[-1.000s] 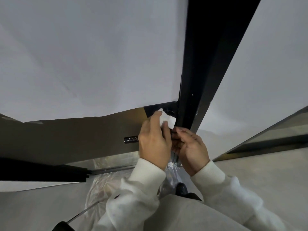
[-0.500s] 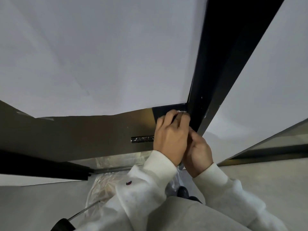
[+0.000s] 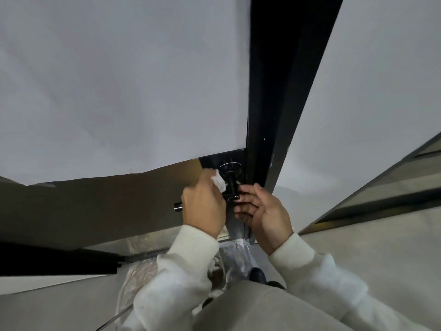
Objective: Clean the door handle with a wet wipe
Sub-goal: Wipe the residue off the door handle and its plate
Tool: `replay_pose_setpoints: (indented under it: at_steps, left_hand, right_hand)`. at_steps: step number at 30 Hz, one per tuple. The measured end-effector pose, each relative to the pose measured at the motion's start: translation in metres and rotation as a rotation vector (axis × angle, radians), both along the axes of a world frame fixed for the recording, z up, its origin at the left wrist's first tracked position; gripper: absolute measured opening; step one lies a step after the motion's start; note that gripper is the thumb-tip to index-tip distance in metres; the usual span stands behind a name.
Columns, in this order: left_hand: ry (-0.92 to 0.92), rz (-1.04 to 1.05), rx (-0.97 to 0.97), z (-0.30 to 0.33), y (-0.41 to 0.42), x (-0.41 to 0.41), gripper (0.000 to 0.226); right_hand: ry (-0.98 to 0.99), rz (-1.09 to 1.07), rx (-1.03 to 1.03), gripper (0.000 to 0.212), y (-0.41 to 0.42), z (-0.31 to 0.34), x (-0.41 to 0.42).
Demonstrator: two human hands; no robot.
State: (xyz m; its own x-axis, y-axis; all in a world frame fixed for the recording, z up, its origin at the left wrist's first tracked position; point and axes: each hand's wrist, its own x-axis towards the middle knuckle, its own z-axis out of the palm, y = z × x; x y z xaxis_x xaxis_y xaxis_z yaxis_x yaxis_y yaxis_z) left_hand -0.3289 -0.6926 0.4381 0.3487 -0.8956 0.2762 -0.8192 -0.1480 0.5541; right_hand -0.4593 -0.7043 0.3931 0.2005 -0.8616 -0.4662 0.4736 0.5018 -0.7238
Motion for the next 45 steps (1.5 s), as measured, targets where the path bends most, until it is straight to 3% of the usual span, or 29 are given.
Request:
replay_pose_setpoints:
  at_steps: [8,11,15,19,22,24,26,28,30,32,34,35,36,41,45]
  left_hand:
    - [0.068,-0.129,0.133,0.011,0.001,0.002,0.022]
    - [0.073,-0.177,0.179,0.01,-0.001,0.004,0.021]
    - [-0.096,-0.173,0.222,0.007,0.0,0.001,0.013]
    - [-0.259,-0.112,0.278,0.006,-0.001,-0.003,0.022]
    - [-0.103,-0.053,0.078,0.003,0.011,-0.003,0.032]
    - [-0.117,0.002,-0.117,-0.003,0.027,-0.004,0.029]
    - [-0.133,-0.088,-0.267,-0.018,0.049,-0.012,0.023]
    - [-0.037,-0.23,-0.287,-0.035,0.067,-0.023,0.017]
    - [0.142,-0.162,-0.115,-0.053,0.07,-0.03,0.007]
    - [0.568,0.069,0.159,-0.065,0.059,-0.031,0.008]
    - [1.172,0.206,0.227,-0.076,0.042,-0.024,0.015]
    - [1.323,0.21,0.175,-0.079,0.035,-0.022,0.021]
    - [1.348,0.195,0.133,-0.083,0.028,-0.018,0.024]
    - [1.152,0.323,0.025,-0.089,0.002,-0.014,0.011]
    - [0.802,0.418,-0.017,-0.084,-0.011,-0.02,0.03]
  right_hand:
    - [-0.188,-0.038,0.184,0.039,0.0,0.0,0.026]
    - [-0.343,-0.009,0.266,0.054,-0.006,0.002,0.032]
    - [-0.46,-0.018,0.394,0.045,-0.015,-0.008,0.033]
    - [-0.324,-0.105,0.332,0.038,-0.012,-0.015,0.031]
    - [-0.207,-0.193,0.245,0.025,-0.003,-0.016,0.017]
    - [-0.096,-0.243,0.183,0.015,0.004,-0.015,0.009]
    - [0.015,-0.27,0.132,0.014,0.008,-0.015,0.007]
    - [0.092,-0.276,0.093,0.015,0.008,-0.015,0.008]
    - [0.145,-0.244,0.046,0.013,0.008,-0.014,0.009]
    - [0.166,-0.205,0.013,0.014,0.01,-0.015,0.01]
    - [0.21,-0.167,-0.039,0.02,0.01,-0.018,0.011]
    - [0.246,-0.148,-0.066,0.023,0.008,-0.02,0.012]
    - [0.284,-0.132,-0.087,0.025,0.006,-0.022,0.012]
    - [0.573,-0.103,-0.225,0.026,0.0,-0.029,0.011]
    - [0.799,-0.052,-0.406,0.033,0.003,-0.03,0.014]
